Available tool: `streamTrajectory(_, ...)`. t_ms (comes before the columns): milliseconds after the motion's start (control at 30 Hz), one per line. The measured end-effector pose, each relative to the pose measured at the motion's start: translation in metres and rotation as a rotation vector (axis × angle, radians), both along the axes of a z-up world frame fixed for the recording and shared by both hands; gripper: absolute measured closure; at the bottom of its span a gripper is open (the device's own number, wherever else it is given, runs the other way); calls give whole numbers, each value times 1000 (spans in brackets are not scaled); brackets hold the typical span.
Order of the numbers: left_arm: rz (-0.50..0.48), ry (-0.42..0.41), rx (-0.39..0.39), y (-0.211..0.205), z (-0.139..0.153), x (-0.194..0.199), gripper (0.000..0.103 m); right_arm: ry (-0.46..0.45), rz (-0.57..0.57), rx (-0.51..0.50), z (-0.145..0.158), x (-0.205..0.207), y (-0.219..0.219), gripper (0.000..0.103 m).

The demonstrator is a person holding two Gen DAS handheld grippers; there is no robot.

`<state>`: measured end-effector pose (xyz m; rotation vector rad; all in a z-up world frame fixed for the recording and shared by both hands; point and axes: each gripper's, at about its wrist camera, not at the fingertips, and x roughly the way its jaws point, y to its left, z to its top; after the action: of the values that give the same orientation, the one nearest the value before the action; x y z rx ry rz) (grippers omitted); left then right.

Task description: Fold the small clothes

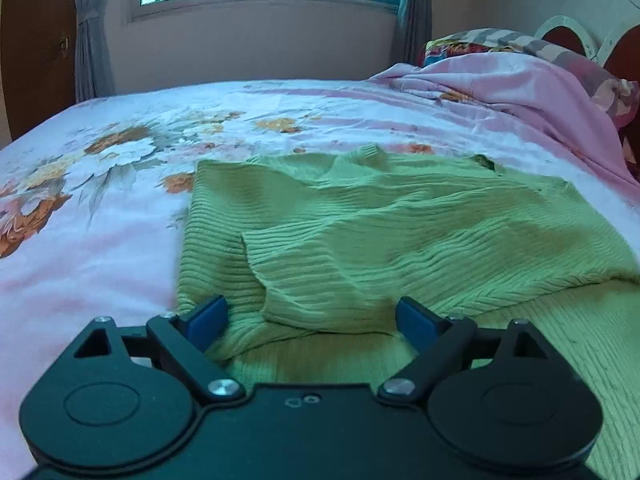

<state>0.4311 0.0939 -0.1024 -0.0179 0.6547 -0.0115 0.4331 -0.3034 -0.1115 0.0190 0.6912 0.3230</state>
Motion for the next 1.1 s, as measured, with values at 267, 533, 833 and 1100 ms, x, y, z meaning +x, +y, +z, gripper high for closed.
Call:
streamTrajectory(267,77,1,73,30,12,-71,8,-118,-70,108,37,-71,-25,29)
streamTrajectory(533,75,85,3,50,17,-115,12,-12,-94,152,38,-114,-27,32)
streamTrajectory(833,-152,179,-83,61,14,-266,19,184,-32,363,33,-235,-84,76)
streamTrajectory(1100,-146,190,-348,67,16,-303,41,229,-84,546,25,-279,-103,76)
